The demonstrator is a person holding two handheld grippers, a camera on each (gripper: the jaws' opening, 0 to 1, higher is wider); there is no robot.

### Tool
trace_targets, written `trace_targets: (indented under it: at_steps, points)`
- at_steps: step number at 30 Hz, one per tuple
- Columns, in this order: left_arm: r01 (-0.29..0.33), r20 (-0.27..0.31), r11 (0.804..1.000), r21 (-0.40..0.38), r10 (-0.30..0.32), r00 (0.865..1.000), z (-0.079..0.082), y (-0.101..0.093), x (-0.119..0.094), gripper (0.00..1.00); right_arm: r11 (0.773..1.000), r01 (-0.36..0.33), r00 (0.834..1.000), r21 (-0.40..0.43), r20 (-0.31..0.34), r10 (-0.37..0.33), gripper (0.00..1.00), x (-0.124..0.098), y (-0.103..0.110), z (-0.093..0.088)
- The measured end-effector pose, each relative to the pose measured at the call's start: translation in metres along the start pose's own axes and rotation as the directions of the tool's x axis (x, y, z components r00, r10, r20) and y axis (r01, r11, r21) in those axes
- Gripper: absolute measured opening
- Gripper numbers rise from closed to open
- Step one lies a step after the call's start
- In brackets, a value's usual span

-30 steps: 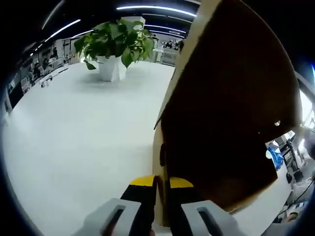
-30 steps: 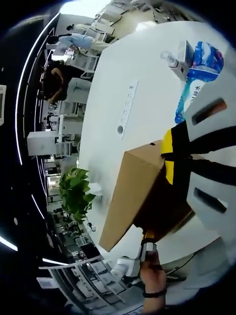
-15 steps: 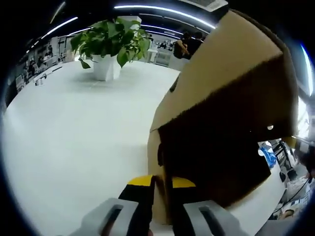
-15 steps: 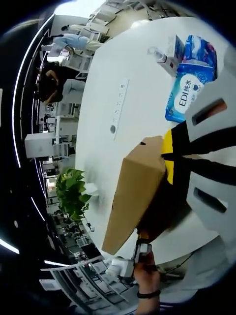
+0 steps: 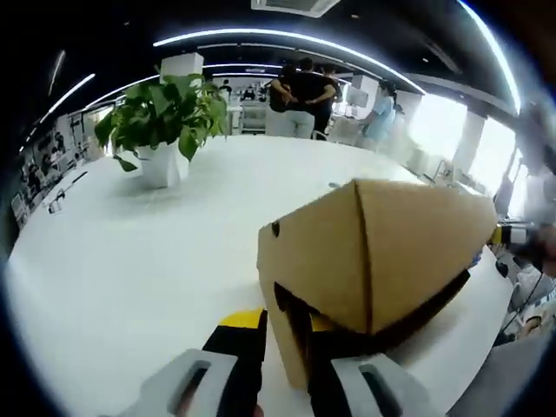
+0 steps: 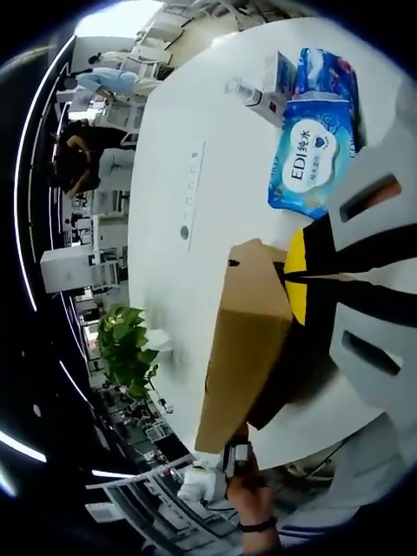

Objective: Operate the shoe box by opening the lid, removing the specified soft item, and placing it in the target area until the item is outside and the box remains undamaged.

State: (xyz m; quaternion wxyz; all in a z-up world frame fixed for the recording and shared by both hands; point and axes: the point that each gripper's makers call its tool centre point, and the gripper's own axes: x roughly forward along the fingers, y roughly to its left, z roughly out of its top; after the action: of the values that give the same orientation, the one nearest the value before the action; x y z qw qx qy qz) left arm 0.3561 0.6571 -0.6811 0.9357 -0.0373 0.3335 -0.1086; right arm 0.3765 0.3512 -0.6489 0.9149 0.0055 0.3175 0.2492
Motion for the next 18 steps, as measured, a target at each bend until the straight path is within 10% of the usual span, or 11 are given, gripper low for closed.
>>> trace_targets:
  at_steps: [18]
  points:
    - [0.090, 0.033, 0.992, 0.093, -0.094, 0.995, -0.013, -0.016, -0.024, 0.18, 0.998, -0.031, 0.999, 0.048, -0.027, 0.032, 0.00, 0.004, 0.007, -0.025]
